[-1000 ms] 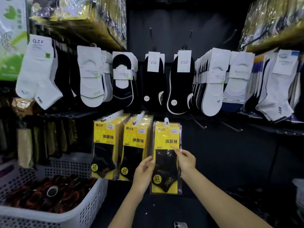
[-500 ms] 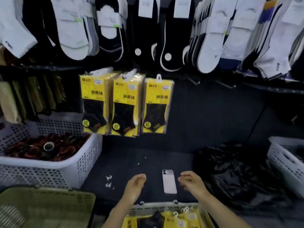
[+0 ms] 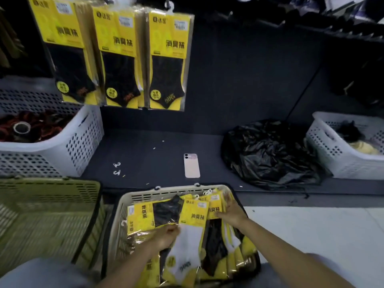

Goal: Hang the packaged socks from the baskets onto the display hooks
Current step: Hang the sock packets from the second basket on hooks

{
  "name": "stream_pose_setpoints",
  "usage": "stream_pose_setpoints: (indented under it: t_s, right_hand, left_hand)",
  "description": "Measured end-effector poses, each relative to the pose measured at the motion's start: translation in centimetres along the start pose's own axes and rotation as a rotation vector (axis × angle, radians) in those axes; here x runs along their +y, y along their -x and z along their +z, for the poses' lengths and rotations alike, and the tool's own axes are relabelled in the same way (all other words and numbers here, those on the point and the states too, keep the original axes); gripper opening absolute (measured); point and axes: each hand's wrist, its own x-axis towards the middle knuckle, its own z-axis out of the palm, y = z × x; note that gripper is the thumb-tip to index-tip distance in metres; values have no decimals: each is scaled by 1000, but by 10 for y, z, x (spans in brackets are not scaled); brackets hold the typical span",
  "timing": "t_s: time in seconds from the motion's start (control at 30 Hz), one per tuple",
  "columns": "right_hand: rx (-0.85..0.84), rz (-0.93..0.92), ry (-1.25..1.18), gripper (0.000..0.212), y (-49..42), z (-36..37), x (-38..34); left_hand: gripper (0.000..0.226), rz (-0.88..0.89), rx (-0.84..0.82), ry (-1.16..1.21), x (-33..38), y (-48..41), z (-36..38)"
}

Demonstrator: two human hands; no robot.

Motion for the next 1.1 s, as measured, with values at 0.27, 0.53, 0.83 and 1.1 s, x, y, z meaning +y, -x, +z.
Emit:
stream_pose_setpoints:
  t_s: [0.27, 0.53, 0.83, 1.1]
  right_hand:
    - [-150, 35, -56, 68, 10, 27, -9]
    - [-82, -137, -442, 47, 15, 8, -35]
    - [95, -605, -426, 44, 27, -5, -78]
    - [60, -572, -135, 57, 17, 15, -74]
  left_hand:
    - [39, 70, -43, 129, 1, 9, 15]
    - [19, 151, 128, 365, 40, 24, 7]
    - [17, 652, 315, 295, 86, 33, -49]
    - [29, 574, 318, 200, 55, 25, -52]
